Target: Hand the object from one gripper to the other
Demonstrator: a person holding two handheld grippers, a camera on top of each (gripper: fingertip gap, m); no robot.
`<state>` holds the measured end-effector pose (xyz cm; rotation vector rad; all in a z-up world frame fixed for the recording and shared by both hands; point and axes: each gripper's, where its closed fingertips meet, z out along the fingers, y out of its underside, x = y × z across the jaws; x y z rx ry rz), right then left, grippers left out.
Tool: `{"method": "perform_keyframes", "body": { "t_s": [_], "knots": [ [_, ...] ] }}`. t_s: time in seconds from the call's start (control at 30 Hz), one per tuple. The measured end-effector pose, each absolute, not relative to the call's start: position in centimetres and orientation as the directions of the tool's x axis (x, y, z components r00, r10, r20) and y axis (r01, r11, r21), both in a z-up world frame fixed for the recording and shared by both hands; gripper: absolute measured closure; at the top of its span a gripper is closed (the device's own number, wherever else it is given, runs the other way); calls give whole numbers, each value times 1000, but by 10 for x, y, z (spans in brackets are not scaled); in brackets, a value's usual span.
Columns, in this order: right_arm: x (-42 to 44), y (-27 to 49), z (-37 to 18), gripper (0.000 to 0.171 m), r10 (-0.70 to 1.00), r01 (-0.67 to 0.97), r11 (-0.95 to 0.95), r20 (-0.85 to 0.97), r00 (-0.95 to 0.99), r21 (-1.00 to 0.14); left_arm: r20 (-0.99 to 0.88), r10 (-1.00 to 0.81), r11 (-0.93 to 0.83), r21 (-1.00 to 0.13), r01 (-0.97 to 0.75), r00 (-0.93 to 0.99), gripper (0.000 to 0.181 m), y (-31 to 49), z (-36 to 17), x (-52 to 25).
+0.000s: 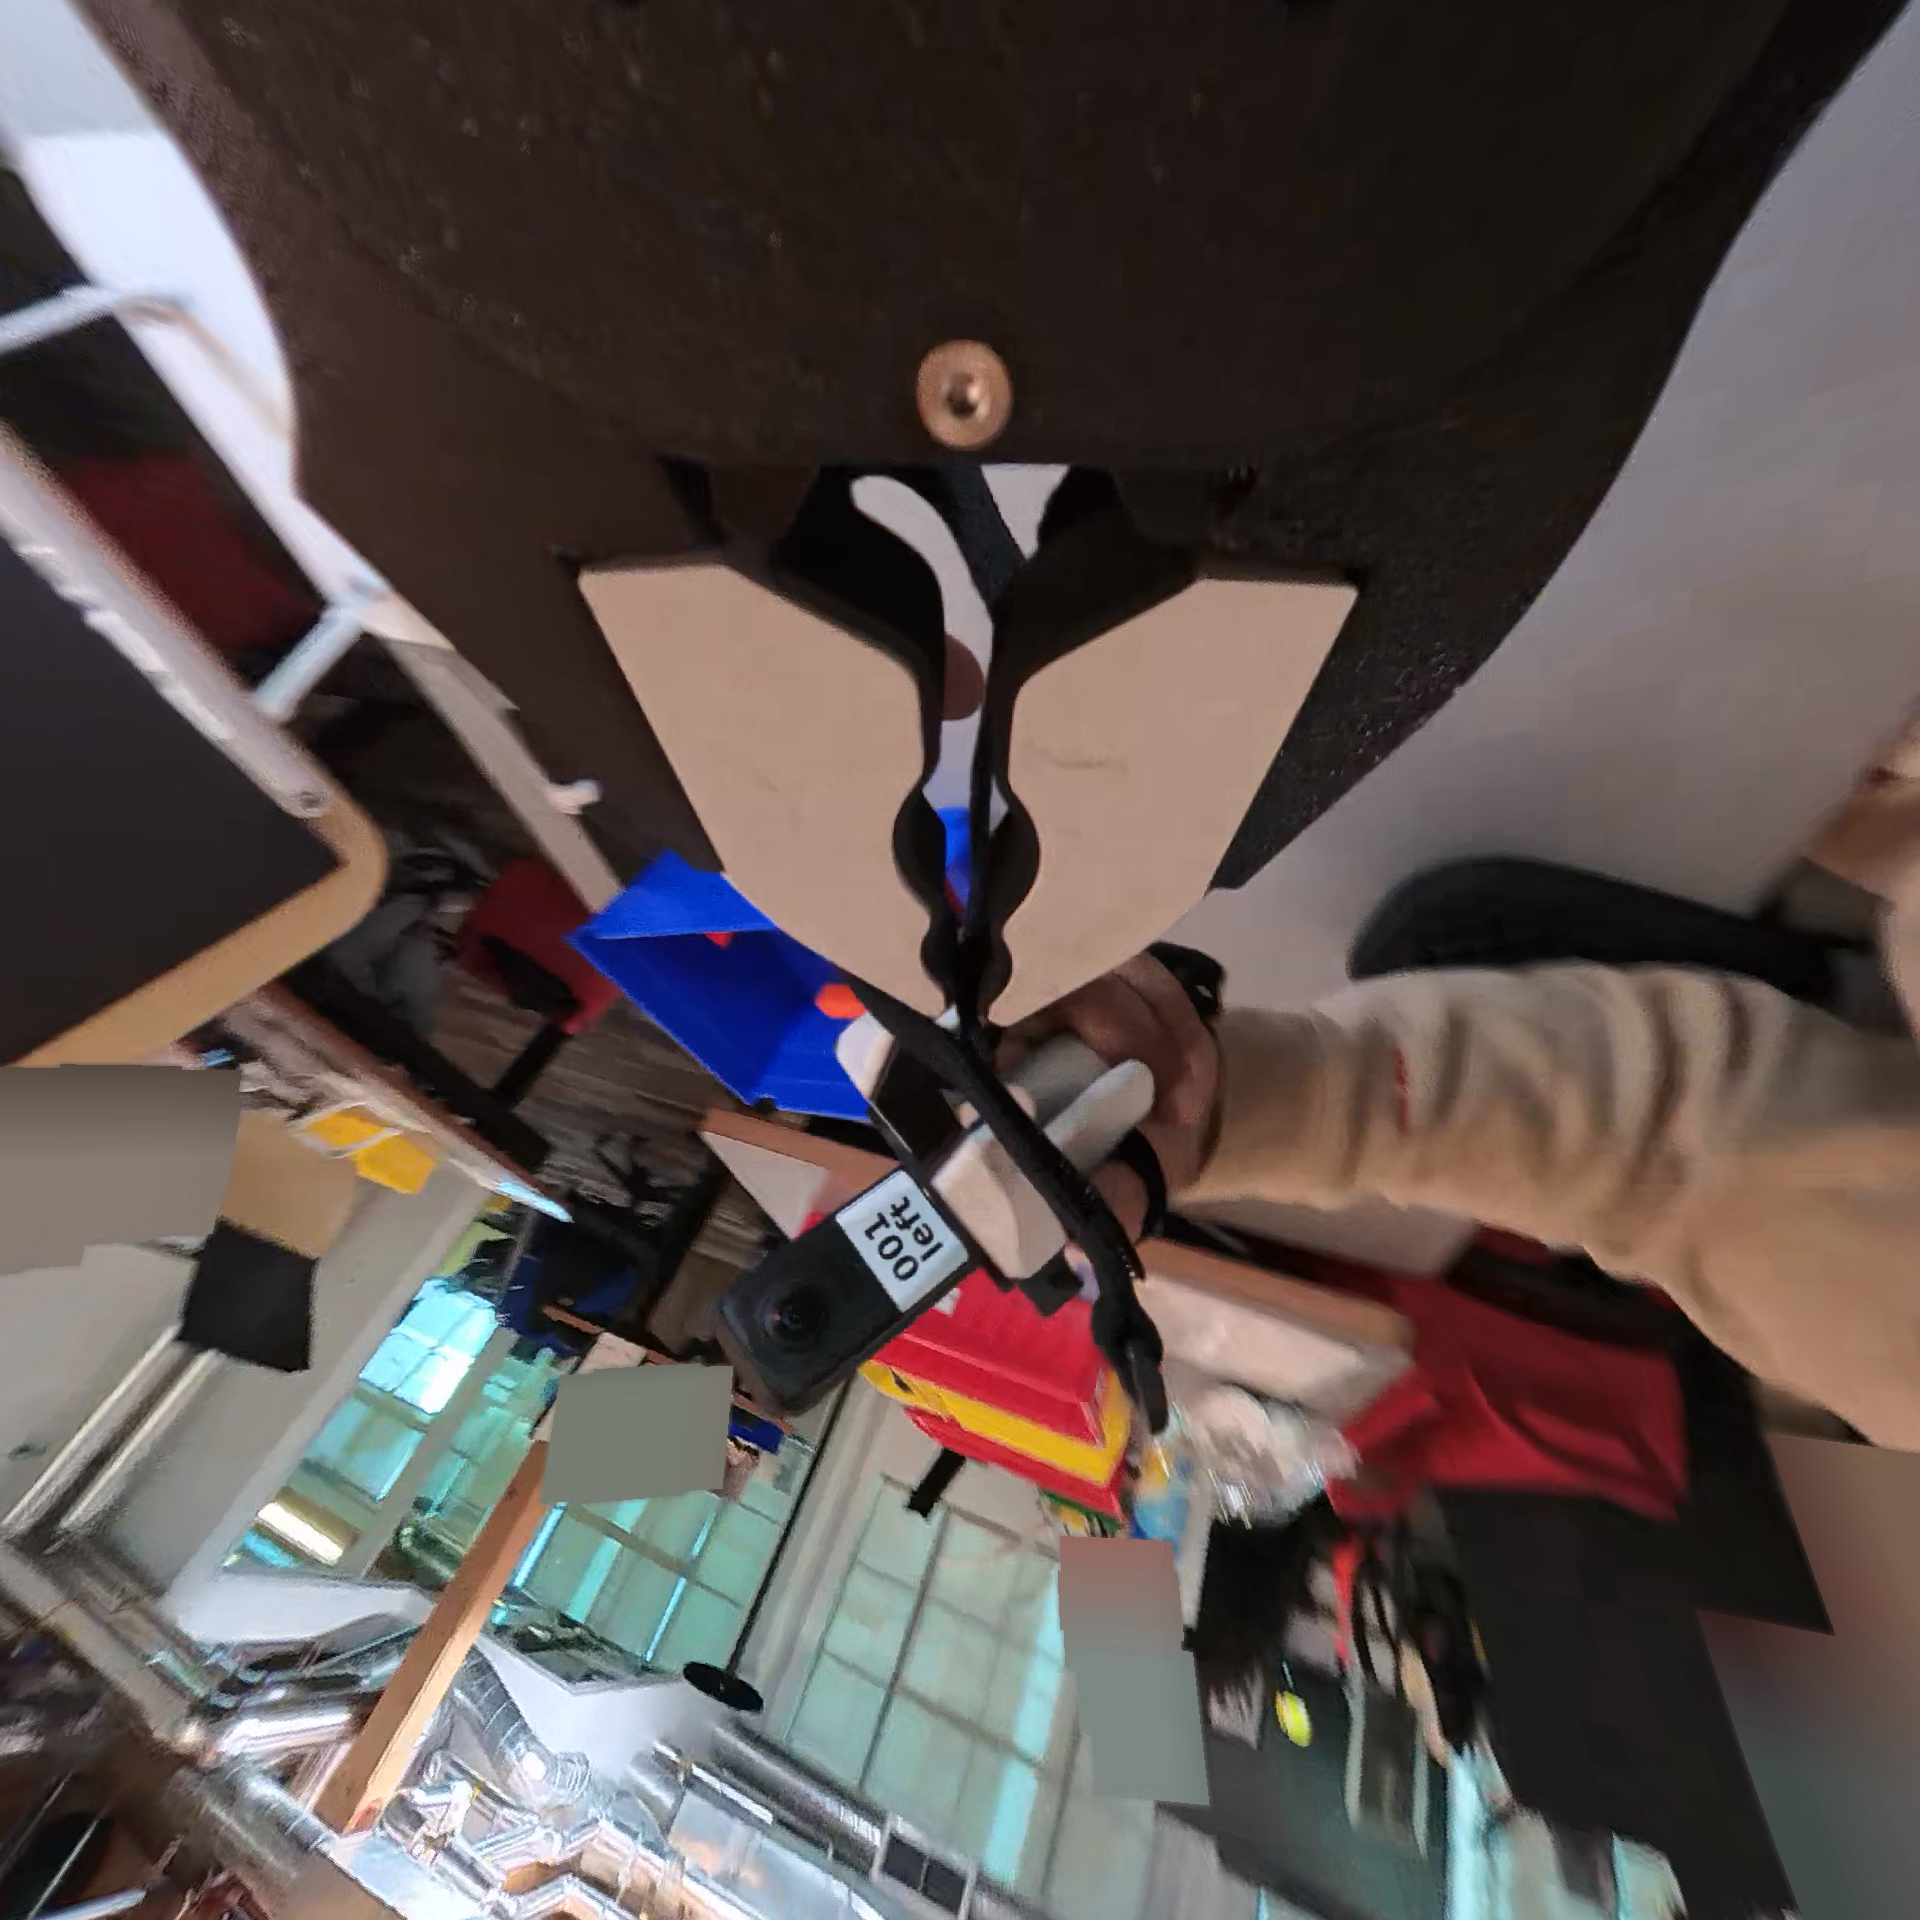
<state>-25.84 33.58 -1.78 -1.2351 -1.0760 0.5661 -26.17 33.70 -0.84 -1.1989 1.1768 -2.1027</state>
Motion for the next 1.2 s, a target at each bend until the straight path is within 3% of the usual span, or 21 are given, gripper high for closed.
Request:
{"method": "perform_keyframes", "body": {
  "t_s": [0.03, 0.17, 0.43, 0.6, 0.7, 0.77, 0.9, 1.03, 1.13, 1.2],
  "knots": [
    [-256, 335, -15, 170, 869, 131, 231, 265, 419, -964, 419, -752, -482, -876, -11, -509, 162, 336, -10, -263],
    [-255, 334, -4, 169, 944, -81, 35, 6, 330, -996, 265, -876, -277, -960, -28, -404, 159, 332, -24, -255],
    [-266, 345, -12, 169, 941, -155, -106, -150, 304, -982, 163, -942, -158, -987, -42, -294, 178, 334, -29, -247],
    [-257, 336, -15, 150, 964, -130, -92, -121, 236, -987, 291, -890, -307, -952, -12, -352, 179, 338, -12, -256],
    [-267, 332, -27, 153, 970, -36, -36, -43, 241, -999, 313, -876, -329, -944, -22, -367, 179, 335, -12, -255],
    [-275, 337, -35, 169, 956, 25, 6, 13, 292, -1000, 317, -872, -333, -943, -24, -372, 178, 333, -13, -253],
    [-270, 335, -27, 169, 962, -13, -17, -20, 272, -1000, 266, -888, -298, -954, 28, -376, 162, 333, -7, -259],
    [-263, 333, -13, 169, 964, -106, -40, -66, 258, -994, 222, -896, -215, -975, -60, -385, 158, 322, -24, -253],
    [-267, 337, -15, 169, 957, -98, -51, -77, 280, -994, 199, -912, -175, -980, -99, -359, 177, 318, -35, -243],
    [-268, 337, -16, 169, 956, -86, -40, -63, 287, -996, 197, -923, -175, -980, -97, -330, 178, 323, -36, -241]
  ]
}}
